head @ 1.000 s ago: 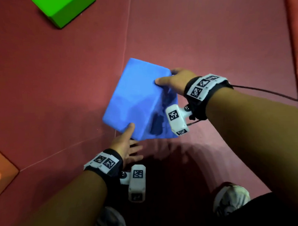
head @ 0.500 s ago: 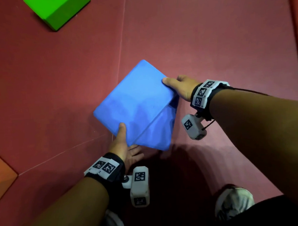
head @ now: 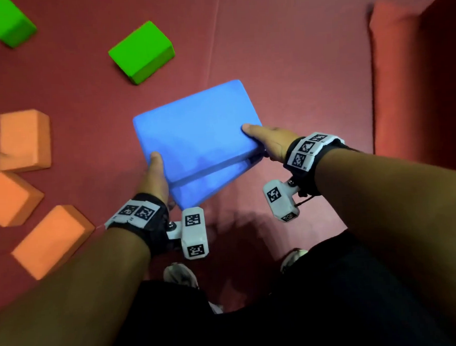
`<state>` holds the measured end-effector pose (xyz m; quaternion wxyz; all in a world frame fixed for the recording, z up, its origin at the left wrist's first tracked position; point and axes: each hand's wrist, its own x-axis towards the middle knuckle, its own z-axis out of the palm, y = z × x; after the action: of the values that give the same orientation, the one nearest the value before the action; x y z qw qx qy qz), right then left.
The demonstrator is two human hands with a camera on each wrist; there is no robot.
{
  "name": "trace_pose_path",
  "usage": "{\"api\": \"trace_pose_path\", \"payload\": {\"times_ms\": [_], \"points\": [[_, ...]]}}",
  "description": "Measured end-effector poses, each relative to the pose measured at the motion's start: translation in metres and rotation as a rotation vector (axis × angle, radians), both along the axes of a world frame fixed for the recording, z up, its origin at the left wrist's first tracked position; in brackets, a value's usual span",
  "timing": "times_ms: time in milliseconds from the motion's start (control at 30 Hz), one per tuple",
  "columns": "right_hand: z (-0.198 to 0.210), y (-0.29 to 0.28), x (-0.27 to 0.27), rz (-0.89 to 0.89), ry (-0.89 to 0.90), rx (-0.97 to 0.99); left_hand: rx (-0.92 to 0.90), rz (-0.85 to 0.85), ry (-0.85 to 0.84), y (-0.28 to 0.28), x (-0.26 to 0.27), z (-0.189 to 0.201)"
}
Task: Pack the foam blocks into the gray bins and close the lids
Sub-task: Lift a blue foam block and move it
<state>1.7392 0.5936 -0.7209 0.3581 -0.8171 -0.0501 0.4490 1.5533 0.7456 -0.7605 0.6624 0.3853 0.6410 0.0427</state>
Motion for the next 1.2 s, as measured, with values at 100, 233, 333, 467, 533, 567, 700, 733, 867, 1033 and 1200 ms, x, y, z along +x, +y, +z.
{"api": "trace_pose_path", "payload": {"times_ms": [100, 233, 333, 467, 533, 567, 700, 733, 867, 1033, 1200], "points": [[0.126, 0.01, 0.0, 0.023, -0.04, 0.064, 0.082, 0.063, -0.073, 0.007, -0.006, 0.133], [0.279, 0.019, -0.012, 0.07, -0.083, 0.164, 0.23, 0.094, -0.173, 0.008, -0.026, 0.3], [0.375, 0.028, -0.026, 0.098, -0.081, 0.223, 0.412, 0.12, -0.155, 0.008, -0.053, 0.407], [0.497, 0.042, -0.062, 0.283, -0.123, 0.358, 0.659, 0.225, -0.107, -0.015, -0.11, 0.534], [0.538, 0.047, -0.08, 0.339, -0.146, 0.419, 0.731, 0.273, -0.143, -0.026, -0.137, 0.572], [0.563, 0.049, -0.097, 0.404, -0.166, 0.448, 0.778, 0.321, -0.155, -0.037, -0.159, 0.594], [0.632, 0.053, -0.169, 0.533, -0.178, 0.578, 0.929, 0.479, -0.142, -0.074, -0.239, 0.656], [0.649, 0.052, -0.201, 0.588, -0.168, 0.604, 0.966, 0.564, -0.134, -0.088, -0.273, 0.669], [0.688, 0.032, -0.31, 0.781, -0.145, 0.705, 1.072, 0.738, -0.099, -0.143, -0.383, 0.703], [0.708, -0.008, -0.46, 0.949, -0.038, 0.778, 1.144, 0.91, 0.034, -0.246, -0.519, 0.734], [0.709, -0.086, -0.649, 1.108, 0.139, 0.836, 1.211, 1.141, 0.099, -0.382, -0.673, 0.743]]}}
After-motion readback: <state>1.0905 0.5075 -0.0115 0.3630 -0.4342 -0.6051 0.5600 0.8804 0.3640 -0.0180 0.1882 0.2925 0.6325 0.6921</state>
